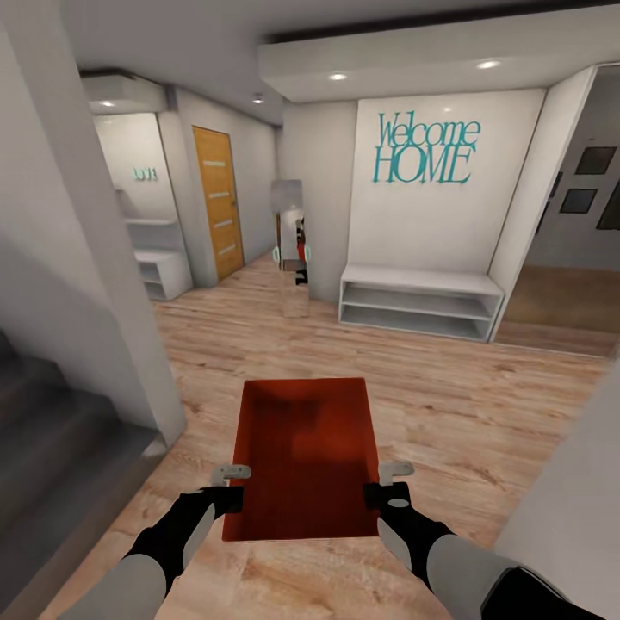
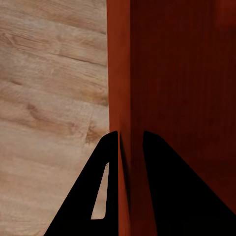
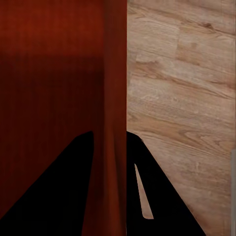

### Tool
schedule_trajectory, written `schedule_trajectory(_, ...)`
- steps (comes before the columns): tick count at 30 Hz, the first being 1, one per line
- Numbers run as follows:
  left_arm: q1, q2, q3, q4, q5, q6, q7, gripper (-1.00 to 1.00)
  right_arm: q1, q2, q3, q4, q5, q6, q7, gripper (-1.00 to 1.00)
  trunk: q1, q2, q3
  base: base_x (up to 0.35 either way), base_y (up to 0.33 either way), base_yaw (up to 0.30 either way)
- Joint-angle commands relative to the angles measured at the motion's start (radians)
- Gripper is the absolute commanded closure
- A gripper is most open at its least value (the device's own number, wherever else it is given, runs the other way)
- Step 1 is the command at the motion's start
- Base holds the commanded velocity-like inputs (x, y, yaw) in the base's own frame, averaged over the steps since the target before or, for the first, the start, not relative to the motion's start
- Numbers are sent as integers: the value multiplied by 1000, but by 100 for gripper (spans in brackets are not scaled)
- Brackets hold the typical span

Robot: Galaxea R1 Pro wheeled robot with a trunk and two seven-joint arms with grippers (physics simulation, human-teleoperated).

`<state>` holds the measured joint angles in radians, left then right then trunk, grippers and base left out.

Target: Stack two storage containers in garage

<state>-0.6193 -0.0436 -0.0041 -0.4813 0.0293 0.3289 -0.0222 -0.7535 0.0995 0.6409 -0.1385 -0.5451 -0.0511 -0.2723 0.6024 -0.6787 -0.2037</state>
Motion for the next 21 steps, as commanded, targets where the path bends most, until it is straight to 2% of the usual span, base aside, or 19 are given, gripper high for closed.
schedule_trajectory(1, 0, 1, 6, -2, 4, 7, 4, 100, -1, -3, -33, 0, -1, -7, -35, 100, 1, -1, -1, 322, 0, 0)
schedule_trajectory(21, 0, 1, 6, -2, 4, 7, 4, 100, -1, -4, -33, 0, -1, -7, -35, 100, 1, -1, -1, 321, 0, 0)
